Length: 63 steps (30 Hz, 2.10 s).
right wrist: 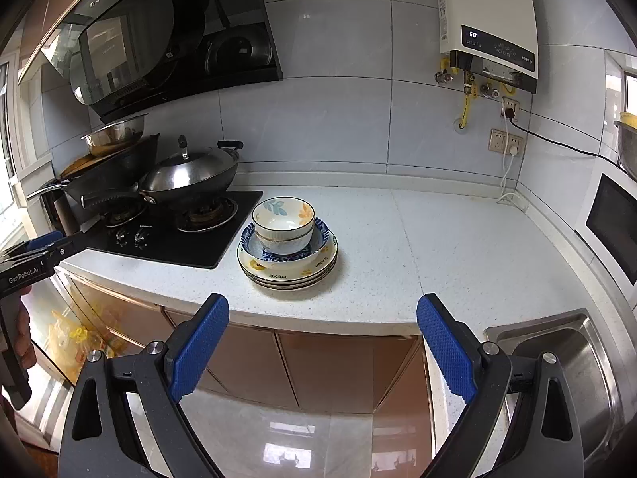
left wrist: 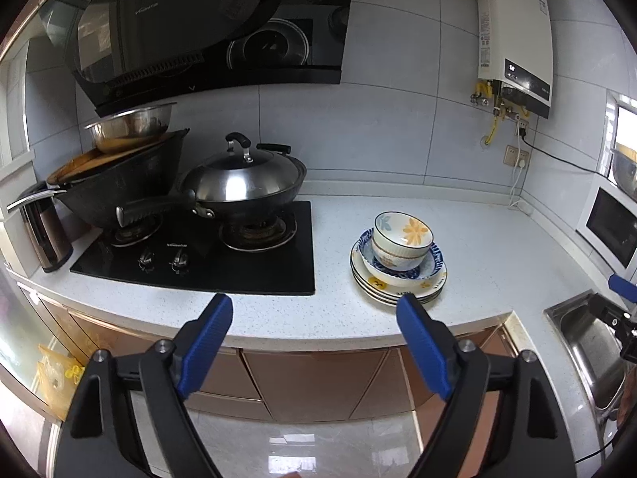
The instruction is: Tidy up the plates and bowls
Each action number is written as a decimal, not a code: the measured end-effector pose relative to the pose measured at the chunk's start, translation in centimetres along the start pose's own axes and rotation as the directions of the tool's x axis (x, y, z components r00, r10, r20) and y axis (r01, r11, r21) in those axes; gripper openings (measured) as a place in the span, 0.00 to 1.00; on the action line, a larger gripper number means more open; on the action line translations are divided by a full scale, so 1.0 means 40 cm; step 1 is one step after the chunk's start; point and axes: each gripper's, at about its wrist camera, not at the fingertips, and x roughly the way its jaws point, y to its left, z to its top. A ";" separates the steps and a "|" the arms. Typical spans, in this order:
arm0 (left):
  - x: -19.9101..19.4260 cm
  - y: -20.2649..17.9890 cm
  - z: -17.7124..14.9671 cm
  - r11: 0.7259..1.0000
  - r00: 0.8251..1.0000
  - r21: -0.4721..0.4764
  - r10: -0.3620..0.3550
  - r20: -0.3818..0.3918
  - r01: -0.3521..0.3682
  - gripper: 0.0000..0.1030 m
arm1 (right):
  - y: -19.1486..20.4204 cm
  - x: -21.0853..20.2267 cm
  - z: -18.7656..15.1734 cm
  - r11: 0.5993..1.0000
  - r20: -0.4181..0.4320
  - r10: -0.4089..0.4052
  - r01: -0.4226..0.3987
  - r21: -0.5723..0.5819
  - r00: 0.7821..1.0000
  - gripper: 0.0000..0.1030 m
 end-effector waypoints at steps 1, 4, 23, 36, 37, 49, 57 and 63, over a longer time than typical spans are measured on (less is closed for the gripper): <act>0.001 0.000 0.001 1.000 1.000 0.003 0.002 -0.002 -0.002 0.82 | 0.001 0.000 0.000 1.000 -0.001 0.000 0.000 0.000 1.000 0.90; 0.003 0.001 0.003 1.000 1.000 0.000 0.007 -0.006 -0.007 0.82 | 0.001 0.001 0.000 1.000 0.000 -0.003 0.003 -0.001 1.000 0.90; 0.026 0.028 0.005 0.999 0.999 -0.038 0.038 -0.025 -0.038 0.84 | -0.004 0.016 -0.003 1.000 -0.012 -0.005 0.005 0.006 1.000 0.90; 0.043 0.028 0.007 0.998 0.999 -0.040 0.037 -0.036 -0.038 0.84 | -0.015 0.025 -0.002 1.000 -0.018 -0.006 0.006 0.011 1.000 0.90; 0.044 0.029 0.007 0.998 0.999 -0.040 0.036 -0.036 -0.037 0.84 | -0.016 0.027 -0.002 1.000 -0.019 -0.006 0.007 0.011 1.000 0.90; 0.053 0.025 0.005 0.999 0.999 -0.042 0.033 -0.042 -0.035 0.84 | -0.023 0.035 -0.003 1.000 -0.024 -0.004 0.004 0.010 1.000 0.90; 0.060 0.023 0.011 0.998 0.999 -0.048 0.026 -0.045 -0.028 0.84 | -0.028 0.039 -0.004 1.000 -0.027 -0.001 0.002 0.007 1.000 0.90; 0.057 0.018 0.014 0.999 0.999 -0.047 0.022 -0.037 -0.024 0.84 | -0.033 0.038 -0.002 1.000 -0.027 0.001 -0.001 0.005 1.000 0.90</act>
